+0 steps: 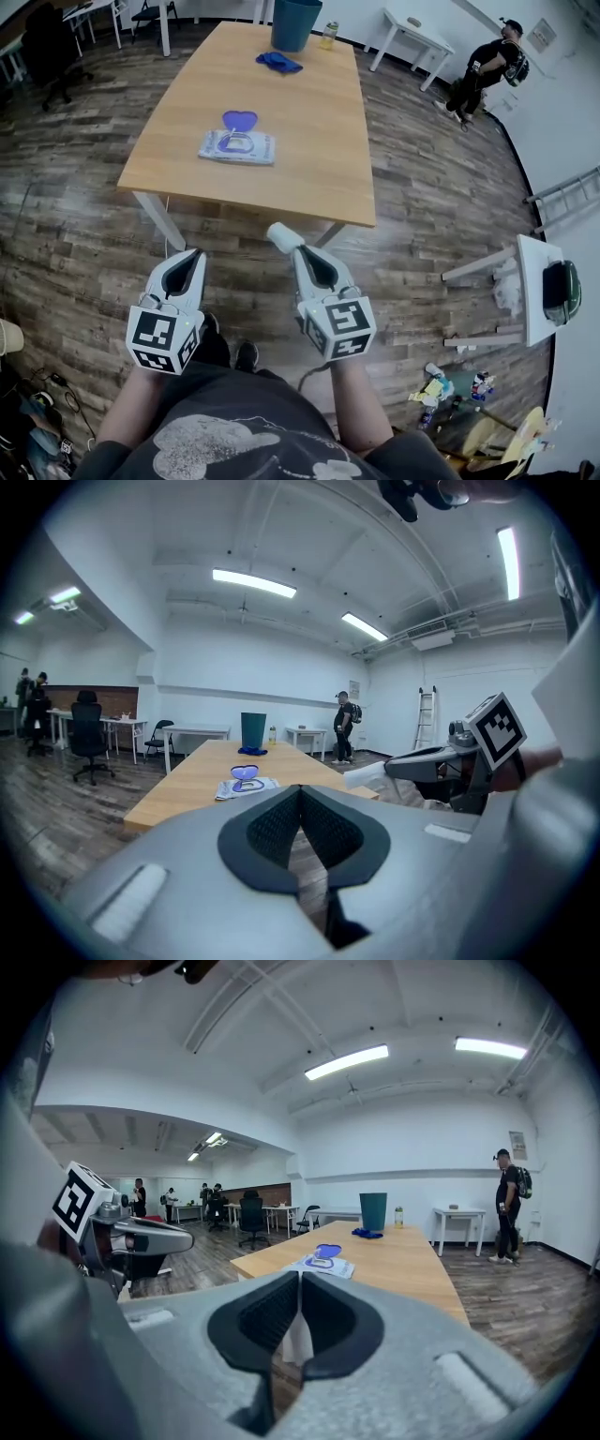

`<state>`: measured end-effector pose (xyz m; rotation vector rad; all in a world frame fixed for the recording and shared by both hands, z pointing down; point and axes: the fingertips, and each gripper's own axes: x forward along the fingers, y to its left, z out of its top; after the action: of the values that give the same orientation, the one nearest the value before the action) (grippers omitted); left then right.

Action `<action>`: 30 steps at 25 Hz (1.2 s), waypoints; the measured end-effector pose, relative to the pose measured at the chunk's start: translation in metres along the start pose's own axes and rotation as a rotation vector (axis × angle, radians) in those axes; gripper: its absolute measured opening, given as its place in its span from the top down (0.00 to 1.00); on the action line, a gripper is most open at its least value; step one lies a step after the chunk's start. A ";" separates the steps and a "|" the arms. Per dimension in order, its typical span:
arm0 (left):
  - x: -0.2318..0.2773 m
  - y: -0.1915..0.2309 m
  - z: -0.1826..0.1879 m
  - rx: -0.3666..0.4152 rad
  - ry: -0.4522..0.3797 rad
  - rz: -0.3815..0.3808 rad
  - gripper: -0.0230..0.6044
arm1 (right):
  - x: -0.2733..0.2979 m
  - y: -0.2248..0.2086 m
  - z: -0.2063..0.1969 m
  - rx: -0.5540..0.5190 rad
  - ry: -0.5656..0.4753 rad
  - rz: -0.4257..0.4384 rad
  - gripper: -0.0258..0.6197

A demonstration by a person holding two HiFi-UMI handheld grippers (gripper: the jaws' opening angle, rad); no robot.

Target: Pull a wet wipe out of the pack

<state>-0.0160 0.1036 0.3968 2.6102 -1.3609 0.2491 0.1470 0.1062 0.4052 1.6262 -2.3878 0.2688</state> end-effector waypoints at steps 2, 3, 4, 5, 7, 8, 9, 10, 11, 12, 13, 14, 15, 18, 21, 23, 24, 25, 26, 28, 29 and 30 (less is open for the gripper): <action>-0.008 0.003 0.000 -0.007 -0.001 0.000 0.93 | -0.003 0.008 0.001 -0.004 -0.003 0.002 0.95; -0.011 0.005 0.001 -0.011 -0.002 -0.002 0.93 | -0.004 0.012 0.003 -0.004 -0.007 0.001 0.95; -0.014 0.008 0.002 -0.015 -0.006 -0.003 0.93 | -0.005 0.015 0.004 -0.003 -0.011 -0.002 0.95; -0.017 0.010 0.004 -0.018 -0.012 -0.006 0.93 | -0.005 0.017 0.005 -0.002 -0.014 -0.008 0.95; -0.024 0.016 0.009 -0.023 -0.032 -0.011 0.93 | -0.006 0.024 0.007 -0.005 -0.019 -0.021 0.95; -0.028 0.019 0.012 -0.024 -0.042 -0.014 0.93 | -0.006 0.028 0.008 -0.011 -0.020 -0.027 0.95; -0.031 0.022 0.014 -0.025 -0.049 -0.017 0.93 | -0.006 0.031 0.010 -0.018 -0.020 -0.036 0.95; -0.035 0.025 0.015 -0.026 -0.054 -0.020 0.93 | -0.006 0.034 0.011 -0.023 -0.020 -0.047 0.95; -0.038 0.028 0.017 -0.029 -0.056 -0.024 0.93 | -0.006 0.037 0.013 -0.025 -0.020 -0.058 0.95; -0.043 0.031 0.018 -0.033 -0.059 -0.028 0.93 | -0.008 0.041 0.015 -0.024 -0.024 -0.070 0.95; -0.048 0.033 0.019 -0.038 -0.061 -0.034 0.93 | -0.010 0.045 0.017 -0.021 -0.030 -0.082 0.95; -0.054 0.035 0.018 -0.042 -0.062 -0.039 0.93 | -0.013 0.050 0.019 -0.018 -0.036 -0.093 0.95; -0.060 0.038 0.017 -0.045 -0.059 -0.045 0.93 | -0.016 0.055 0.021 -0.017 -0.042 -0.103 0.95; -0.075 0.043 0.013 -0.055 -0.050 -0.059 0.93 | -0.023 0.070 0.025 -0.016 -0.054 -0.130 0.95; -0.086 0.043 0.010 -0.064 -0.052 -0.081 0.93 | -0.033 0.085 0.024 -0.023 -0.061 -0.147 0.95; -0.091 0.041 0.008 -0.070 -0.052 -0.095 0.93 | -0.039 0.093 0.020 -0.033 -0.053 -0.155 0.95; -0.094 0.039 0.006 -0.075 -0.052 -0.101 0.93 | -0.041 0.097 0.018 -0.037 -0.046 -0.158 0.96; -0.098 0.038 0.005 -0.080 -0.053 -0.106 0.93 | -0.044 0.101 0.015 -0.041 -0.040 -0.160 0.96; -0.102 0.037 0.003 -0.085 -0.054 -0.109 0.93 | -0.046 0.104 0.013 -0.045 -0.034 -0.163 0.96; -0.109 0.037 0.000 -0.096 -0.053 -0.112 0.93 | -0.050 0.111 0.010 -0.049 -0.027 -0.168 0.96; -0.112 0.036 -0.002 -0.099 -0.054 -0.114 0.93 | -0.052 0.114 0.009 -0.050 -0.026 -0.171 0.96; -0.115 0.036 -0.002 -0.099 -0.056 -0.115 0.93 | -0.054 0.117 0.008 -0.052 -0.025 -0.174 0.96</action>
<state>-0.1112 0.1748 0.3751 2.6189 -1.2022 0.0903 0.0564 0.1946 0.3793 1.8094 -2.2331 0.1540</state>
